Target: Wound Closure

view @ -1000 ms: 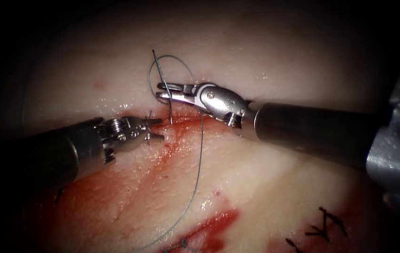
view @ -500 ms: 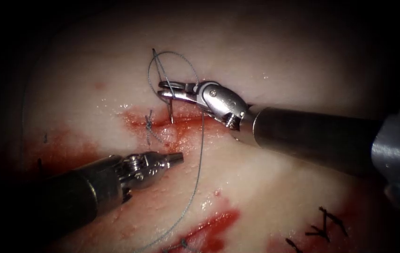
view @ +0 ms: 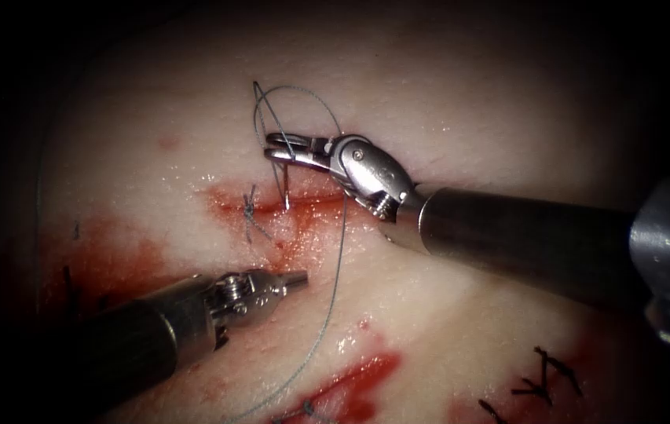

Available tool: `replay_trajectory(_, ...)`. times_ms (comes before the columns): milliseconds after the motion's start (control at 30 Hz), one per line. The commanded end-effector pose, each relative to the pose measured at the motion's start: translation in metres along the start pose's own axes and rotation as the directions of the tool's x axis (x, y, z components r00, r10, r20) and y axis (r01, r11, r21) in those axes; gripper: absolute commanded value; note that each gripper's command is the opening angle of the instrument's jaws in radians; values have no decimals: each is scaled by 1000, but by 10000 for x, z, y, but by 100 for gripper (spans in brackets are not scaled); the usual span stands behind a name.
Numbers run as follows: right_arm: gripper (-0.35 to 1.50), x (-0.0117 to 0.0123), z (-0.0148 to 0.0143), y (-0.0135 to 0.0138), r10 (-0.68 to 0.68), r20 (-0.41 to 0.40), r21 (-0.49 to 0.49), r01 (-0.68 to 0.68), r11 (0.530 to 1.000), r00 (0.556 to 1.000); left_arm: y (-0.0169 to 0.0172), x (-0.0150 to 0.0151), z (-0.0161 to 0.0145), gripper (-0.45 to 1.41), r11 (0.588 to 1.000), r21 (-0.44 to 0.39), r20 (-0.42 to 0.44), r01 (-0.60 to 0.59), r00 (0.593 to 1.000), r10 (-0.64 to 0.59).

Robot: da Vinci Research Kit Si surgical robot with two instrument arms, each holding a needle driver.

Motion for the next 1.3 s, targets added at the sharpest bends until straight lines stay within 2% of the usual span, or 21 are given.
replay_trajectory(33, -35, -4, 10, 3, 2, -3, 2, -2, 1000, 1000, -6, 3, 5, 10, 1000, -2, -6, -1, 1000, 1)
replay_trajectory(367, -35, -3, 8, 3, 60, 19, 6, -60, 998, 998, -14, -6, 7, 9, 1000, -21, -26, -14, 1000, 13)
replay_trajectory(733, -35, 3, 9, 3, 132, 29, 13, -132, 991, 991, -20, -20, 26, 10, 999, -33, -21, -7, 1000, 6)
replay_trajectory(1100, -35, 3, 7, -3, 168, 75, 38, -171, 985, 983, -22, -27, 8, 12, 999, -44, -19, -8, 1000, 7)
replay_trajectory(1300, -35, 8, 8, -6, 254, 79, 51, -258, 965, 964, -22, -26, 2, 12, 999, -45, -16, -6, 1000, 5)
